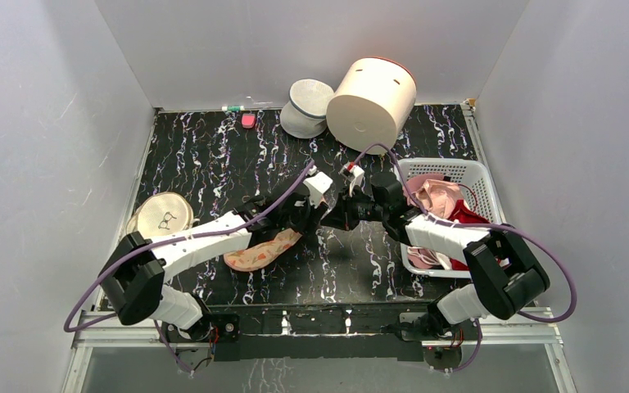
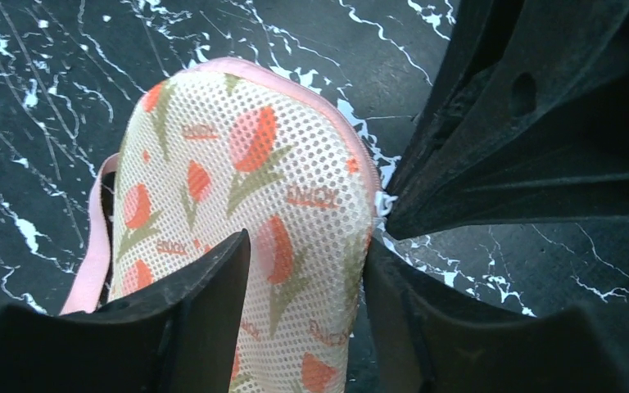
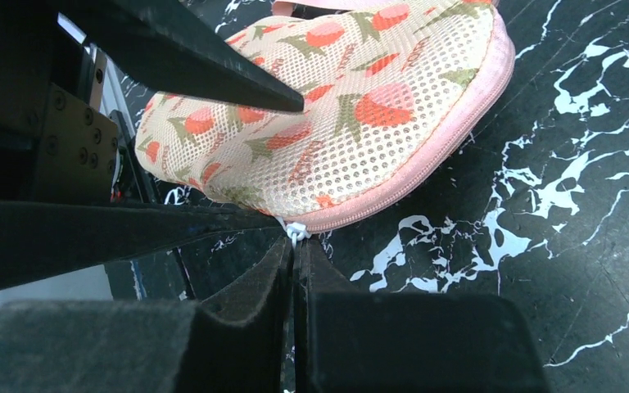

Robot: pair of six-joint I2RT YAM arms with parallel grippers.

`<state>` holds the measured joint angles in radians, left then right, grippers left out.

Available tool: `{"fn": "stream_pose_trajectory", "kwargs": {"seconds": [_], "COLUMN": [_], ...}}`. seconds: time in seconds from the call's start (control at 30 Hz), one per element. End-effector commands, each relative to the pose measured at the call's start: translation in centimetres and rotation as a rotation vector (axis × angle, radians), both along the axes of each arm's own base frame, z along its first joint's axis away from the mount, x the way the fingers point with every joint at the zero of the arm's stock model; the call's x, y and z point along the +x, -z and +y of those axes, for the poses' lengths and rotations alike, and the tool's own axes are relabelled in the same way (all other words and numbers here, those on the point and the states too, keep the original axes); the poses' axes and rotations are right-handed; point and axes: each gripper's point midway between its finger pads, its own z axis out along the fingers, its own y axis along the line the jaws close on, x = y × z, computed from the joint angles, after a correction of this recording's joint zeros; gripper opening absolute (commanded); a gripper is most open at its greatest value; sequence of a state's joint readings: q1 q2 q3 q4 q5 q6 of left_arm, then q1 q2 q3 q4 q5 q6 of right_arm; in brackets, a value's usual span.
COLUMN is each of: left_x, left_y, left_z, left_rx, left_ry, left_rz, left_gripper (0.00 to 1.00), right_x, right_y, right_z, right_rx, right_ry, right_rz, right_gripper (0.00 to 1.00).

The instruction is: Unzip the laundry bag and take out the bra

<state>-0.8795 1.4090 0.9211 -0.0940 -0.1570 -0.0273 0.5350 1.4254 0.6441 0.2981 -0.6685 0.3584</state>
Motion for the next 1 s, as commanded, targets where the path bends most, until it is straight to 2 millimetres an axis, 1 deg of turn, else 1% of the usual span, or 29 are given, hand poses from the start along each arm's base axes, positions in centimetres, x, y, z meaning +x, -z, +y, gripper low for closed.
{"fn": "stream_pose_trajectory", "kwargs": {"seconds": [0.0,0.17,0.27,0.3,0.47,0.53,0.63,0.73,0.8,0.9,0.97], "left_x": [0.0,-0.5,-0.8,-0.9,-1.3,-1.3,-1.2,-1.6,-2.0,-2.2,-2.5], "left_y": [-1.2,-1.5,-1.0,-1.0,-0.6,-1.4,-1.3,-0.6,0.1,1.5,2.0], "left_z": [-0.8,-0.4,0.1,0.2,0.5,0.6,0.6,0.4,0.3,0.8,1.0], "left_rx": [-0.017,0.025,0.087,0.100,0.139,0.127,0.123,0.124,0.126,0.156,0.157], "left_ry": [0.035,0.108,0.160,0.180,0.252,0.265,0.267,0.275,0.274,0.234,0.196], "left_rz": [-0.014,-0.038,-0.040,-0.038,-0.062,-0.098,-0.105,-0.070,-0.033,0.035,0.070], "left_gripper": [0.46,0.18,0.01,0.00,0.00,0.00,0.00,0.00,0.00,0.08,0.18], "right_x": [0.8,1.1,1.7,2.0,3.5,4.1,4.4,3.6,2.9,1.5,0.6], "right_y": [-2.8,-2.1,-1.6,-1.3,-0.5,-0.1,0.3,0.1,-0.4,-0.4,-0.2], "right_z": [0.1,-0.3,-0.9,-1.1,-2.9,-3.7,-4.3,-4.1,-3.9,-3.6,-3.4], "right_rx": [0.026,-0.016,-0.060,-0.074,-0.128,-0.147,-0.172,-0.156,-0.118,-0.079,-0.066], "right_ry": [0.015,0.034,0.058,0.068,0.112,0.131,0.138,0.113,0.104,0.076,0.061], "right_rz": [-0.109,-0.109,-0.115,-0.116,-0.116,-0.112,-0.107,-0.104,-0.110,-0.098,-0.085], "right_gripper": [0.00,0.00,0.00,0.00,0.00,0.00,0.00,0.00,0.00,0.00,0.00]}}
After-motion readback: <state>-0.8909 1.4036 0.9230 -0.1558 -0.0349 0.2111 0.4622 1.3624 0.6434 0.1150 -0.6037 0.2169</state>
